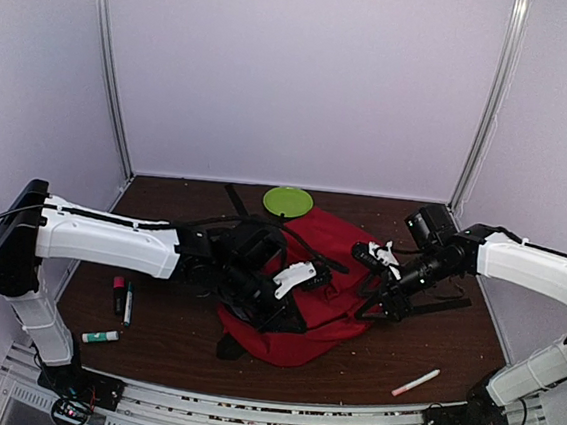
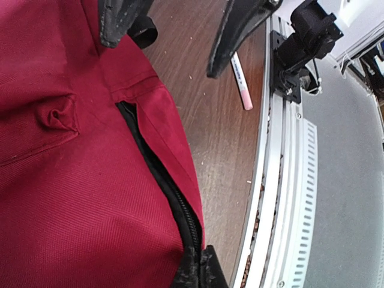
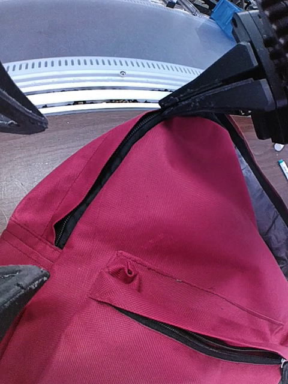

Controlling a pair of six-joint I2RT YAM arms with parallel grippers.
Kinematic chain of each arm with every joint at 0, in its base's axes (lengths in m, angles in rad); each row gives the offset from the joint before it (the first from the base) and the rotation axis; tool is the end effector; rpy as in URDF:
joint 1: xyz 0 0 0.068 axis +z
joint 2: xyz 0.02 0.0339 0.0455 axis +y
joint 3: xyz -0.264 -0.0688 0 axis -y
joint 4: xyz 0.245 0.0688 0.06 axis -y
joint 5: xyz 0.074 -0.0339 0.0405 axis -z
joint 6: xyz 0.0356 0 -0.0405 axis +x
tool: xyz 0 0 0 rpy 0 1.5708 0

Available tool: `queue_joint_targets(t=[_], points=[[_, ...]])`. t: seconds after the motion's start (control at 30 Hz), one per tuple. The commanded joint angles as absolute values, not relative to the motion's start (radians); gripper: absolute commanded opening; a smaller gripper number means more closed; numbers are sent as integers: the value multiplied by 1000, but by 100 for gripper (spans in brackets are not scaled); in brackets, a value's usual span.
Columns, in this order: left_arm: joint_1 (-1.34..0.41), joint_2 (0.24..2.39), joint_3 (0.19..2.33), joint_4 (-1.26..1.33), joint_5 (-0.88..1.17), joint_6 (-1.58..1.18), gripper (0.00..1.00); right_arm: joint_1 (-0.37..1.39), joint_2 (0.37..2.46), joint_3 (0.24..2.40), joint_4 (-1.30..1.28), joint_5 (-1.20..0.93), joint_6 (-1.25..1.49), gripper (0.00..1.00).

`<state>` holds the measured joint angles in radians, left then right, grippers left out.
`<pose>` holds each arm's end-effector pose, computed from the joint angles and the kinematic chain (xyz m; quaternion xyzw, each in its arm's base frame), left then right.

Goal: Pack the student bag
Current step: Pick up the largest pocket of the bag from the student bag, then hold the largest pocket of the student bag.

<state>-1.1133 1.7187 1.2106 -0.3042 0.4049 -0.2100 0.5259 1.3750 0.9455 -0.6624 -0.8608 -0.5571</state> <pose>0.1533 -0.3431 0.2304 0.4641 0.7862 -0.3702 0.1714 0.2123 0.1545 0.2387 -0.5398 0.7056 0.4019 0.2218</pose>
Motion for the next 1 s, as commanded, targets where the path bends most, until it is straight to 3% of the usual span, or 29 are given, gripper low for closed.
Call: queue_joint_targets(t=[0.0, 0.5, 0.83, 0.97], points=[[-1096, 1658, 1164, -173, 441, -286, 0, 528, 1361, 955, -666, -880, -574, 75], [-1077, 1591, 1061, -43, 407, -372, 0, 752, 1332, 974, -641, -787, -668, 78], [-1068, 1602, 982, 86, 422, -465, 0, 892, 1366, 928, -415, -606, -741, 80], [-1061, 1609, 971, 122, 439, -486, 10, 943, 1406, 924, -346, -493, -735, 73]])
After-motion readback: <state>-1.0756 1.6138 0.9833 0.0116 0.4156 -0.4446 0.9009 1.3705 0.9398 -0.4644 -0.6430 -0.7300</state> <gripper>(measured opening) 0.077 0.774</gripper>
